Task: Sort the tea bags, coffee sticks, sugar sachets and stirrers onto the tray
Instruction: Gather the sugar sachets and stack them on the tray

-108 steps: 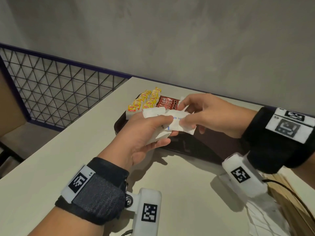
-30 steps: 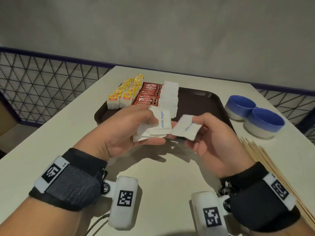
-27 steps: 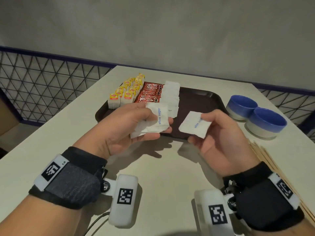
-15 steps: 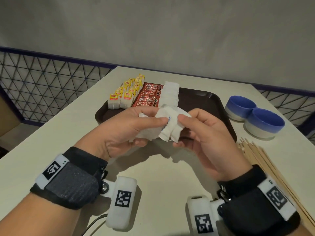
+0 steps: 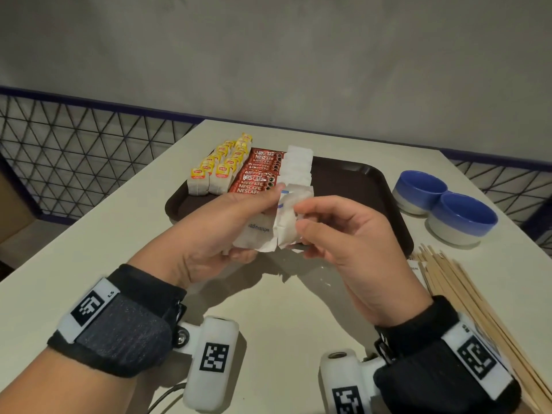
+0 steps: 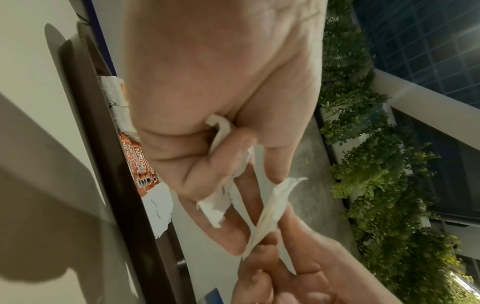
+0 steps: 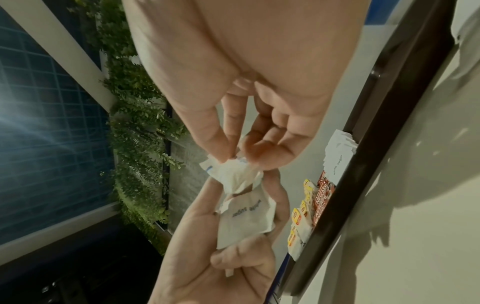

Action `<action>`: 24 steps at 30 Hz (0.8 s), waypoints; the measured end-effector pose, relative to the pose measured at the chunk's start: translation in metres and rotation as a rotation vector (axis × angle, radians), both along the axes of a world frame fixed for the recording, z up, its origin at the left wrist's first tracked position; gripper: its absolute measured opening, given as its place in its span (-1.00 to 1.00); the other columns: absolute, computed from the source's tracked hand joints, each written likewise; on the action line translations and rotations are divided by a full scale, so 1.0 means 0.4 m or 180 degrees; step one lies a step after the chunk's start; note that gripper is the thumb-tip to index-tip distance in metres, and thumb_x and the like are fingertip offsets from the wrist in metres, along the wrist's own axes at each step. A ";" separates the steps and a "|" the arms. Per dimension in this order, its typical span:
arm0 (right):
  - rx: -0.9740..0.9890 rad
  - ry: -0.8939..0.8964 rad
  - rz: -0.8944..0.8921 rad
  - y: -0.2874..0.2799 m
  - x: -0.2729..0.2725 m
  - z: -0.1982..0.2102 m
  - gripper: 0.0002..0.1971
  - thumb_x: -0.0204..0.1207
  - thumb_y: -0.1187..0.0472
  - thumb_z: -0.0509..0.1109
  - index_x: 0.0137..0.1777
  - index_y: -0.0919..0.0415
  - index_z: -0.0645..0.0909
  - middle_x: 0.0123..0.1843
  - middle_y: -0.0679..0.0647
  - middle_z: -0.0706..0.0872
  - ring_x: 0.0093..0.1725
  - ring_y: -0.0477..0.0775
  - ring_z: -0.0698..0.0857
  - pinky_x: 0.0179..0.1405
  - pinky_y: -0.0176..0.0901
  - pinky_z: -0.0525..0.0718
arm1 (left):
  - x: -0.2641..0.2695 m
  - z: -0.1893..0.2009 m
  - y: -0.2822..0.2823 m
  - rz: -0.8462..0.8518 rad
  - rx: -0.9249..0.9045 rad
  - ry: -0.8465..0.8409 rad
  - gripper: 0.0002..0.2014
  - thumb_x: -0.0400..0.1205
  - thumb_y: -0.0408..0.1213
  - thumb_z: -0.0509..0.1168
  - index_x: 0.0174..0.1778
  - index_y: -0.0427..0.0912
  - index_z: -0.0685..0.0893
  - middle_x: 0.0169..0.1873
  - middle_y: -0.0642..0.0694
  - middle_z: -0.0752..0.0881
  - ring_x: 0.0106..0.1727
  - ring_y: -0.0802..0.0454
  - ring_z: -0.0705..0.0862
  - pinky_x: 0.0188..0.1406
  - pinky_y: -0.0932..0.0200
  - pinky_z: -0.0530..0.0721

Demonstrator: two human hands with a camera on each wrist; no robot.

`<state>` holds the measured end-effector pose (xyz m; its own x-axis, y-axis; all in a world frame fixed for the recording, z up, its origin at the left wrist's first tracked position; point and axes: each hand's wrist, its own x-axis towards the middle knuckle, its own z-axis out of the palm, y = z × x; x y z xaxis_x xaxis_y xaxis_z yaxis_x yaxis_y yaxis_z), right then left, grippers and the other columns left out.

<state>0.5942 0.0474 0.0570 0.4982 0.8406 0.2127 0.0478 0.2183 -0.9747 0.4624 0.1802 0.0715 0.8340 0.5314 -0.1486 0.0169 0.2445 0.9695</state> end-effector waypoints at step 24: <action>-0.0369 0.0213 -0.0293 -0.003 0.008 0.003 -0.91 0.59 0.25 0.52 0.02 0.25 0.78 -0.24 0.12 0.78 -0.43 0.04 0.59 -0.55 -0.15 0.56 | -0.001 0.003 0.012 0.0531 0.0376 0.0137 -0.90 0.58 -0.14 0.53 -0.16 -0.08 0.87 -0.24 0.01 0.83 -0.16 0.04 0.69 -0.51 0.26 0.46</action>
